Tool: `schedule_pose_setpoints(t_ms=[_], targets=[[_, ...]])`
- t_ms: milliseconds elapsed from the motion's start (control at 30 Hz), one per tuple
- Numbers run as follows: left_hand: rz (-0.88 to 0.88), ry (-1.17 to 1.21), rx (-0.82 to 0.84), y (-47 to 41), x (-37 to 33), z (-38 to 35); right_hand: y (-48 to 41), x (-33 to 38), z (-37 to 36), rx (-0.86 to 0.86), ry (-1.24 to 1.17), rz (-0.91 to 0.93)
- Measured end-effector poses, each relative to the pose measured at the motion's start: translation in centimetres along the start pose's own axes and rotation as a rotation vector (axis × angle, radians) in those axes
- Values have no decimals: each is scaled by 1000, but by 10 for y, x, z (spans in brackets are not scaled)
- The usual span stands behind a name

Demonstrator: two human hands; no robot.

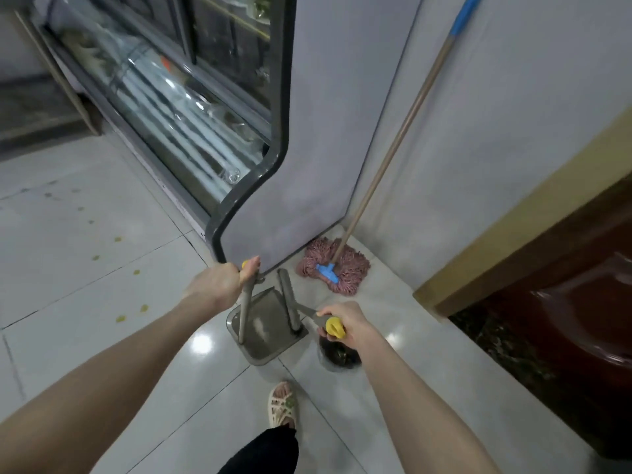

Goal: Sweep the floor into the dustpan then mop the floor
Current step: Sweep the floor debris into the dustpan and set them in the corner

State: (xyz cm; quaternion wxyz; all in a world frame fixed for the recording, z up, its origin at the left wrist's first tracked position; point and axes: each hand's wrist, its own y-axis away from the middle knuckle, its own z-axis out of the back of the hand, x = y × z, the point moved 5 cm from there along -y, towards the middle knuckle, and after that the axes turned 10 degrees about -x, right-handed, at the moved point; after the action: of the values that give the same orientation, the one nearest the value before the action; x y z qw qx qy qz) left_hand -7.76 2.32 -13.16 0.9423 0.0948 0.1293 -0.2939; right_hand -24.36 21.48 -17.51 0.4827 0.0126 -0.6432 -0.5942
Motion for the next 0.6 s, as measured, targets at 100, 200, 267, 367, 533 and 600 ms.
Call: schedule_pose_setpoints(t_ms=[100, 200, 267, 367, 533, 600], targets=[[52, 30, 48, -35, 1, -10, -25, 31, -13, 25, 45, -40], [45, 43, 74, -66, -2, -13, -48, 60, -23, 27, 85, -45], [64, 58, 88, -82, -2, -15, -59, 75, -31, 38, 108, -62], [80, 77, 93, -99, -5, -18, -74, 92, -39, 54, 106, -88], [76, 106, 87, -113, -5, -27, -89, 110, -48, 72, 152, -89], [80, 95, 84, -119, -1, -30, -96, 120, -51, 70, 151, -78]])
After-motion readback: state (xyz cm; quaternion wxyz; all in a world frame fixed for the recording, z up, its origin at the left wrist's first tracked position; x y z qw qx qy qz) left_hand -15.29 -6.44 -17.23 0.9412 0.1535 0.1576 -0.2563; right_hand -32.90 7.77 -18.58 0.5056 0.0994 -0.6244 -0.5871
